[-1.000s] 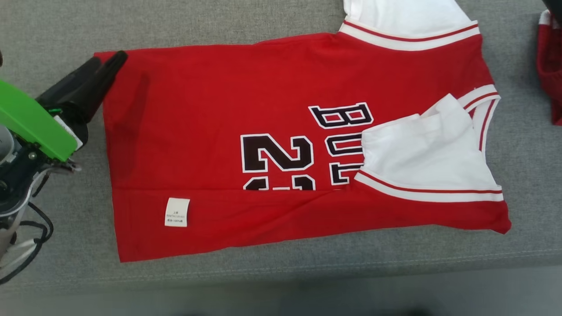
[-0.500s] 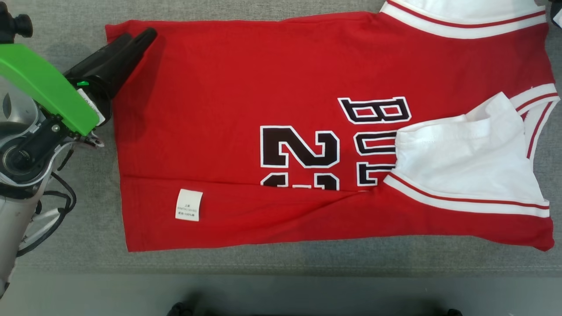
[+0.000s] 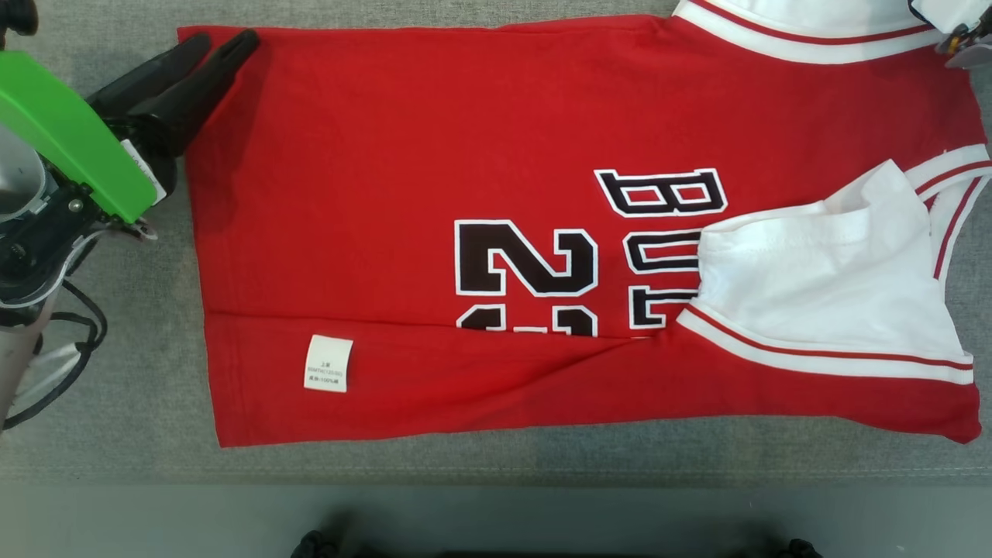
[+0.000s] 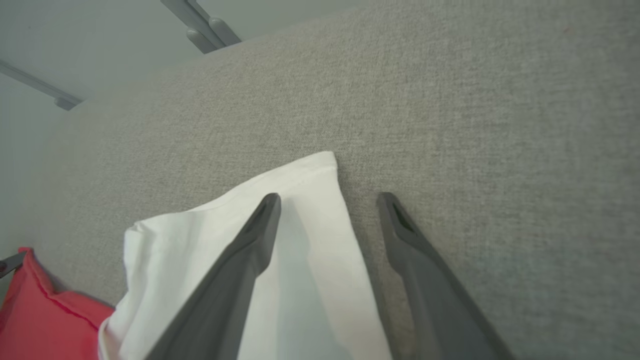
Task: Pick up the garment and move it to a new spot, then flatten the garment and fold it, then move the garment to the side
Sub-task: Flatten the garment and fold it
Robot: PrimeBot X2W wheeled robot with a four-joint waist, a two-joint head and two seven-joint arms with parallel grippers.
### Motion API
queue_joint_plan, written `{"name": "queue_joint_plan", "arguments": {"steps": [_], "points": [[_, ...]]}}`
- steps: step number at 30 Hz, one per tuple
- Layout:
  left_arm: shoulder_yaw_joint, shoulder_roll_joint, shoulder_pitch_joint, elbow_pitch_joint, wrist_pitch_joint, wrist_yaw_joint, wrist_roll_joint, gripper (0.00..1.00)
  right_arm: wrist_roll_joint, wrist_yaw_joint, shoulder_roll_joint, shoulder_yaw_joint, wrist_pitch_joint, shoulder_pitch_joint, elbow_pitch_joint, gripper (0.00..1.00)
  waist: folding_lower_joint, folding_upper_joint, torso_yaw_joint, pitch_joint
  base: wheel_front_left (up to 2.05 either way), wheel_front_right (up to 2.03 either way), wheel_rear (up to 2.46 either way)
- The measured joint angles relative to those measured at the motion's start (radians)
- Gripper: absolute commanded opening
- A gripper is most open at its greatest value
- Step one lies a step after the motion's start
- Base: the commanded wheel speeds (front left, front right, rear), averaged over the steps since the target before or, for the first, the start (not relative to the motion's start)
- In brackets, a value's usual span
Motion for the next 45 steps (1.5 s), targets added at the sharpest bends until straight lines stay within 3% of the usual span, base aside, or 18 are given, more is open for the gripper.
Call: {"name": "queue_joint_plan", "arguments": {"steps": [12,31,33,35,36,45], "points": [[-0.035,0.054,-0.031,0.028,0.011,-0.023,0.101,1.00,-0.006,0.000,0.046,0.013,0.001,-0.032,0.070,1.00,0.0000,0.0000,-0.018,-0.002,0.00,0.00,0.00],[-0.028,0.057,-0.035,0.078,0.011,-0.032,0.086,0.99,-0.018,0.028,0.077,0.040,0.001,-0.060,0.152,1.00,0.0000,0.0000,-0.028,-0.017,0.00,0.00,0.00],[-0.026,0.052,-0.035,0.080,0.011,-0.032,0.079,0.87,-0.018,0.029,0.080,0.040,0.001,-0.062,0.158,1.00,0.0000,0.0000,-0.029,-0.018,0.00,0.00,0.00],[-0.028,0.053,-0.037,0.083,0.011,-0.032,0.079,0.50,-0.018,0.037,0.082,0.040,0.001,-0.064,0.168,1.00,0.0000,0.0000,-0.030,-0.018,0.00,0.00,0.00],[-0.029,0.053,-0.037,0.085,0.011,-0.032,0.079,0.39,-0.018,0.038,0.083,0.041,0.001,-0.065,0.171,1.00,0.0000,0.0000,-0.031,-0.018,0.00,0.00,0.00],[-0.032,0.049,-0.037,0.090,0.024,-0.037,0.045,0.40,-0.018,0.055,0.087,0.041,0.001,-0.073,0.205,1.00,0.0000,0.0000,-0.030,-0.023,0.00,0.00,0.00]]}}
